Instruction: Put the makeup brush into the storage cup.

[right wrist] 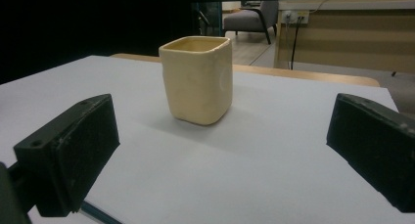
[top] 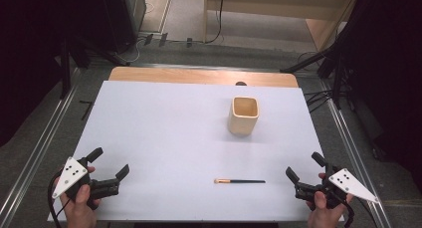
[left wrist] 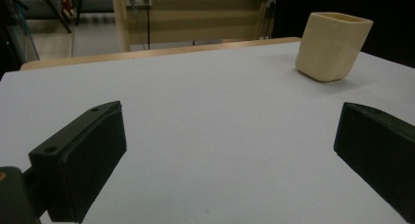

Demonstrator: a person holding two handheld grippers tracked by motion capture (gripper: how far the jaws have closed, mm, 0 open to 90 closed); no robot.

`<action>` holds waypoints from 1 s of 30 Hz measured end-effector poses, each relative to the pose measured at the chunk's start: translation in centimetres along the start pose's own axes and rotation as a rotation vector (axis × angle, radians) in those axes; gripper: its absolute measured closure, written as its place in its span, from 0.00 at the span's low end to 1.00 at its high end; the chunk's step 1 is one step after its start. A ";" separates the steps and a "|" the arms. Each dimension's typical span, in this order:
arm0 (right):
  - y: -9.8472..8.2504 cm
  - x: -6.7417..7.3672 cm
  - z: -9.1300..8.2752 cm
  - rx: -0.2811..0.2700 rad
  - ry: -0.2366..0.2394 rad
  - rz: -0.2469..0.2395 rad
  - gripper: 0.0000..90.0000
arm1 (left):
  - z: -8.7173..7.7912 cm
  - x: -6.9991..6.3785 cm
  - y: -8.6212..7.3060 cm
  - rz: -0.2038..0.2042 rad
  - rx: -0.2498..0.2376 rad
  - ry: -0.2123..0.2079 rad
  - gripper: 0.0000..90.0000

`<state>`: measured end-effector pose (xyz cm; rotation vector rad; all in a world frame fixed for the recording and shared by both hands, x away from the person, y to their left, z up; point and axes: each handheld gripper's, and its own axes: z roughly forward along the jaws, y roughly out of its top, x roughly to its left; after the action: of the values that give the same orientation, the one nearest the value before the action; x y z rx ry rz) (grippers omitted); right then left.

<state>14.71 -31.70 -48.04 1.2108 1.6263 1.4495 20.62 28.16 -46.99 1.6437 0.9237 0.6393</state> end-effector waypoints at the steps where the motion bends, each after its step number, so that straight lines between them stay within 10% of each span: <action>1: 0.0 0.0 0.0 0.001 0.000 -0.002 0.00 | 0.0 0.0 0.0 0.002 0.000 -0.002 0.00; 30: 1.8 1.6 1.3 0.031 -0.001 -0.033 0.03 | 0.2 -0.4 -0.4 0.008 0.018 -0.018 0.00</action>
<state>15.70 -29.78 -46.39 1.1961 1.6667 1.4081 20.46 27.75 -47.37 1.6672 0.9123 0.6222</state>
